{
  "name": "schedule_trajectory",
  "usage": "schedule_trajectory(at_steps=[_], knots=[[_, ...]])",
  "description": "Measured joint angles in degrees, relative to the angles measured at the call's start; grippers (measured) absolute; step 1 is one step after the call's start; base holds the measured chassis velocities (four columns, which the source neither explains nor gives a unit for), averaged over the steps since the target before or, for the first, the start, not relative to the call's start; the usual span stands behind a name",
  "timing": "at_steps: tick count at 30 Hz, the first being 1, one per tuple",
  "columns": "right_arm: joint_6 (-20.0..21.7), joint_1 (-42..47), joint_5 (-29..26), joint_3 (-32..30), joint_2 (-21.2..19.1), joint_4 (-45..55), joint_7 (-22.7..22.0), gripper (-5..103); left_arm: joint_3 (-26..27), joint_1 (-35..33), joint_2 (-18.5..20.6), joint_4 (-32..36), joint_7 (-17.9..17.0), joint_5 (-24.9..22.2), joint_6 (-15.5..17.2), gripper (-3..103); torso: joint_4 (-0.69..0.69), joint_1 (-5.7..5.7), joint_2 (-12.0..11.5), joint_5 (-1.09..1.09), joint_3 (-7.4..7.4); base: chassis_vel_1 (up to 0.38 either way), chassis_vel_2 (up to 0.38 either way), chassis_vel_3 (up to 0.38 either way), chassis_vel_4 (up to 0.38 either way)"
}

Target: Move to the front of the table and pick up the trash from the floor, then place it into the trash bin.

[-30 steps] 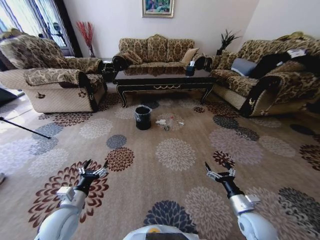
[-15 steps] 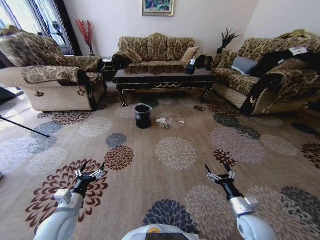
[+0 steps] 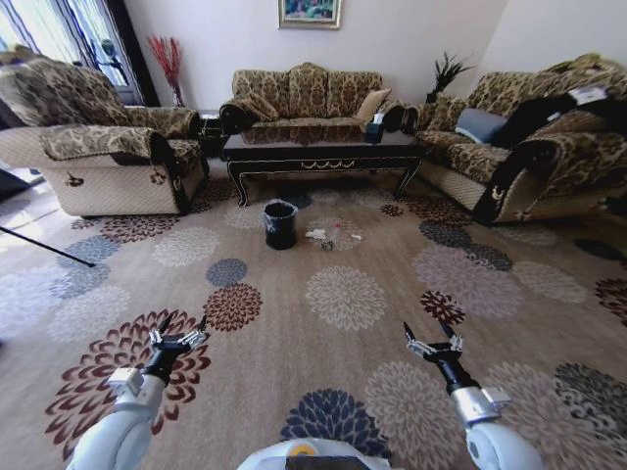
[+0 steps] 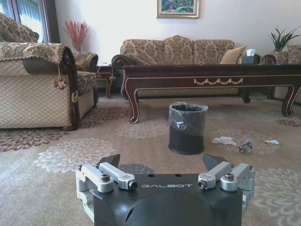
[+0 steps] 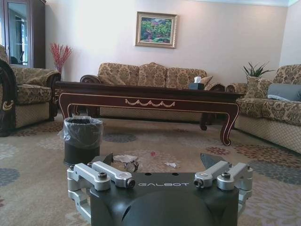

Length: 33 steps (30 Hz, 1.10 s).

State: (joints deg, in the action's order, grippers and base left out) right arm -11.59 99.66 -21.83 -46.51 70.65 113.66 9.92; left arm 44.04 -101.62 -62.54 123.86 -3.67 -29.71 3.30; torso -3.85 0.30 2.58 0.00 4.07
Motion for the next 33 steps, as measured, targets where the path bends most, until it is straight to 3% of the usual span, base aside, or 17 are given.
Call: schedule_trajectory(at_steps=[14, 22, 25, 33], knots=[[-0.2, 0.3, 0.0, 0.0, 0.3, -0.1, 0.1, 100, -0.1, 0.2, -0.2, 0.0, 0.0, 0.3, 0.1, 99, 0.0, -0.24, -2.6, -0.01, -2.68, 0.0, 0.0, 0.0, 0.0], [-0.2, 0.7, 0.1, -0.1, 0.4, 0.2, 0.1, 100, -0.3, 0.4, -0.2, -0.2, -0.7, 0.3, 0.0, 99, 0.0, -0.28, -2.6, 0.0, -2.79, 0.0, 0.0, 0.0, 0.0], [-0.3, 1.2, 0.3, -0.1, 0.7, 0.5, 0.2, 100, -0.5, 1.1, -0.3, -0.3, -2.8, -0.2, -1.2, 99, 0.0, -0.28, -2.6, 0.0, -2.71, 0.0, 0.0, 0.0, 0.0], [-0.5, 1.0, 0.4, 0.0, 0.8, 0.0, 0.2, 100, -0.7, 1.3, -0.4, -1.0, -2.8, 0.3, -3.0, 100, 0.0, -0.29, -2.6, 0.0, -2.56, 0.0, 0.0, 0.0, 0.0]])
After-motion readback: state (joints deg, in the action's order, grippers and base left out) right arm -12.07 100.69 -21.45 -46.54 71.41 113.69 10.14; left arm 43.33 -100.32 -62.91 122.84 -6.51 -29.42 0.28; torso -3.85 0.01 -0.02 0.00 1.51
